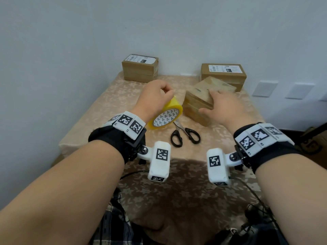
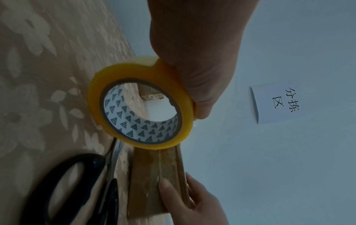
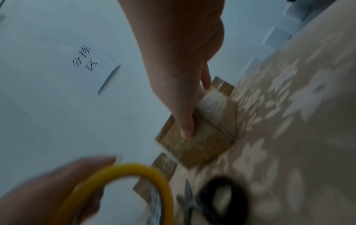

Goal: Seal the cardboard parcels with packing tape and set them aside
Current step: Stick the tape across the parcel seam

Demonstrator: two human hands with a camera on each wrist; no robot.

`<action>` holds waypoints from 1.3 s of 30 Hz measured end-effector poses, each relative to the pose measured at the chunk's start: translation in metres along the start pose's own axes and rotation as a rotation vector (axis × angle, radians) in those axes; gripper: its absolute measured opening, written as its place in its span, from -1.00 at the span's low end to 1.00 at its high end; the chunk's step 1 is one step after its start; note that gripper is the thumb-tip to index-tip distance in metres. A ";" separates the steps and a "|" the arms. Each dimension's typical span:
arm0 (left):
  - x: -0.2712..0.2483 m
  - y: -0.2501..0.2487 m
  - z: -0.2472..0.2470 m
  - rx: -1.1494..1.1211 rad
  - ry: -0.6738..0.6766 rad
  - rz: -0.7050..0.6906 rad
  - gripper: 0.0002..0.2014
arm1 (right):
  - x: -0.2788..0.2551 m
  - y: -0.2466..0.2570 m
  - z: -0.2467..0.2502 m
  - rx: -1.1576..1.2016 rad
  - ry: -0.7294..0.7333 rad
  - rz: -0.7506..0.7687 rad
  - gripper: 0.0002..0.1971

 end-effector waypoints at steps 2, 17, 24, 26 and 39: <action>0.001 -0.002 -0.004 -0.003 0.014 -0.012 -0.90 | -0.004 0.007 0.008 -0.127 -0.057 -0.123 -0.39; 0.014 -0.017 -0.003 -0.036 -0.087 -0.096 -0.92 | -0.007 0.048 0.039 0.844 -0.012 0.142 -0.80; 0.007 -0.029 -0.005 -0.100 0.031 -0.095 -0.48 | 0.003 0.039 0.046 0.802 -0.175 -0.004 -0.78; 0.005 -0.026 -0.006 -0.060 0.105 -0.078 -0.31 | 0.004 0.035 0.043 0.801 -0.192 -0.046 -0.73; 0.021 -0.019 -0.005 0.623 0.192 -0.186 -0.52 | 0.034 0.032 0.053 0.825 -0.216 -0.095 -0.71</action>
Point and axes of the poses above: each hand's wrist, its own x-axis towards the middle knuckle, its own z-axis out of the back of the hand, y = z × x, the point moved 8 cm from there along x, towards the middle knuckle, and after that the axes turned 4 degrees about y, right-handed, at the moved point
